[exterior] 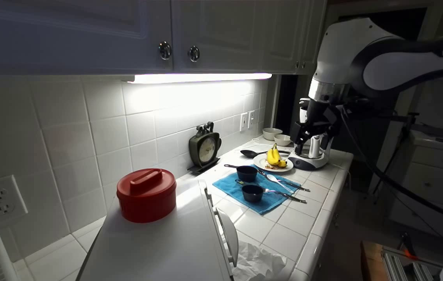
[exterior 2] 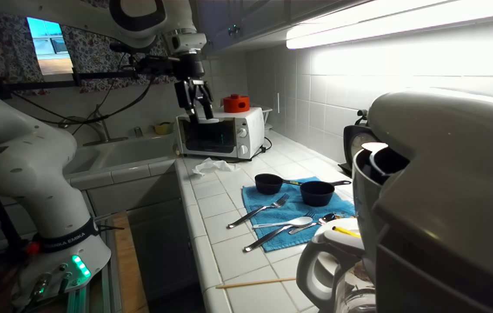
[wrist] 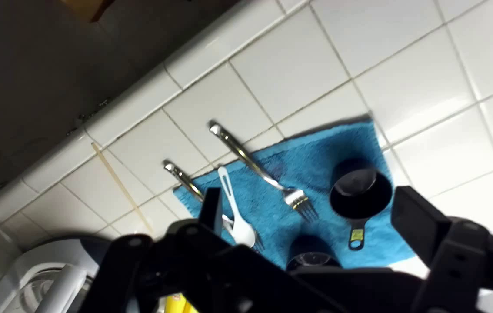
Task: Remove the bananas from the white plate and put them on the blue towel
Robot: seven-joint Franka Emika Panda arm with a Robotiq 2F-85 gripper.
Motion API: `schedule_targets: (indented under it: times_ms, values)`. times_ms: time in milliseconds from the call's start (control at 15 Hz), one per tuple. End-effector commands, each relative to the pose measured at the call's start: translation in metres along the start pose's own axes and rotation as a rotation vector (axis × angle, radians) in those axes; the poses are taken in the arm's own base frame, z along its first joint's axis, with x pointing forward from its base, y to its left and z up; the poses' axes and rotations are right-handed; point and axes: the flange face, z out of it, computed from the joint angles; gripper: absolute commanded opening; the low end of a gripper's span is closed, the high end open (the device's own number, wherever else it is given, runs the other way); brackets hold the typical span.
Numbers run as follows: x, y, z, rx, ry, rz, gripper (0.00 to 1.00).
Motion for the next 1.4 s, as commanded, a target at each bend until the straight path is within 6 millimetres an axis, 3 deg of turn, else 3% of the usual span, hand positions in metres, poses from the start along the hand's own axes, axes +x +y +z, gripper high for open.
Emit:
schedule_targets:
  times_ms: [0,467,533,1067,1333]
  values:
    - [0.049,0.024,0.033,-0.030,0.066,0.108,1.00]
    - [0.106,0.067,0.081,0.010,0.155,0.200,1.00]
    - [0.095,0.063,0.074,0.014,0.120,0.187,1.00]
    - [0.096,0.062,0.078,0.017,0.118,0.184,1.00]
    - [0.130,0.076,0.099,0.056,0.165,0.223,1.00]
